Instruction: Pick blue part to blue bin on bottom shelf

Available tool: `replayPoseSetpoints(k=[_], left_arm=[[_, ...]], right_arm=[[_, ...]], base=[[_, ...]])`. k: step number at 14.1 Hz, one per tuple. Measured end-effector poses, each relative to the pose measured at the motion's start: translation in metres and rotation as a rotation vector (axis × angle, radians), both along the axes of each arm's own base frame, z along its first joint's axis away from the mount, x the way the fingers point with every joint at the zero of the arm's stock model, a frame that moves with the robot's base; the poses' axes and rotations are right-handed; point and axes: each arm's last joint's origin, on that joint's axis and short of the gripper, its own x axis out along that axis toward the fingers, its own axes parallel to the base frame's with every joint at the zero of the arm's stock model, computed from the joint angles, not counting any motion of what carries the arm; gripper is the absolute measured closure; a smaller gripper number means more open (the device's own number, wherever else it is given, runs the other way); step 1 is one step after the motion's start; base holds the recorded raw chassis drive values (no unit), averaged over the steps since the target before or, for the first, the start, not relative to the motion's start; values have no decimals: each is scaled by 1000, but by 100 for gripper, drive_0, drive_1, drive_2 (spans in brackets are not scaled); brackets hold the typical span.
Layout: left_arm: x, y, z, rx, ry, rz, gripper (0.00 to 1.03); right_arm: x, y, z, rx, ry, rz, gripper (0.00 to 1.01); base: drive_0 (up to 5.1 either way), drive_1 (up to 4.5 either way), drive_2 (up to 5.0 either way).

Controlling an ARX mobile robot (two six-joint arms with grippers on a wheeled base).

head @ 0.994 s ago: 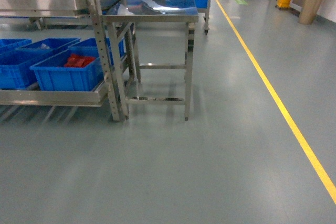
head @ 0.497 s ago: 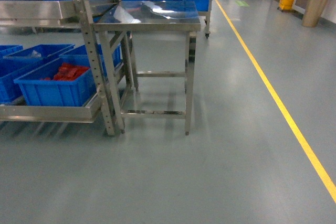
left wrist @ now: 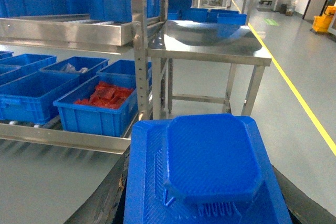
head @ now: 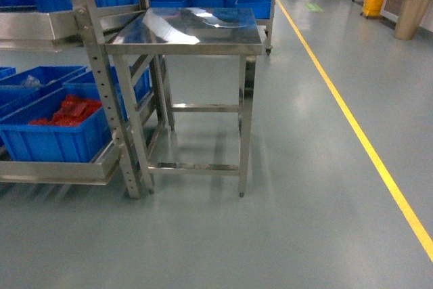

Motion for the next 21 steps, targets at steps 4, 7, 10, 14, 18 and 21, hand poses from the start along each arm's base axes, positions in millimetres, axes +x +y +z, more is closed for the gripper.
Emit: replayPoseSetpoints(k=[4, 7, 10, 14, 18, 21], left_arm=[[0, 0, 0, -1, -1, 0, 60], [0, 0, 0, 0, 0, 0, 60], [0, 0, 0, 2, 3, 0, 60], [0, 0, 0, 0, 0, 0, 60], [0, 0, 0, 1, 1, 0, 60], [0, 0, 0, 0, 1, 2, 60]], right_arm=[[0, 0, 0, 0, 0, 0, 3], [0, 0, 0, 0, 3, 0, 3], [0, 0, 0, 0, 1, 0, 3], [0, 0, 0, 0, 0, 0, 3], [0, 0, 0, 0, -2, 0, 3], [0, 0, 0, 0, 0, 0, 3]], base=[[-6, 397, -409], [-10, 393, -413], [0, 404, -403], [15, 418, -388], [6, 409, -397], [0, 404, -404]])
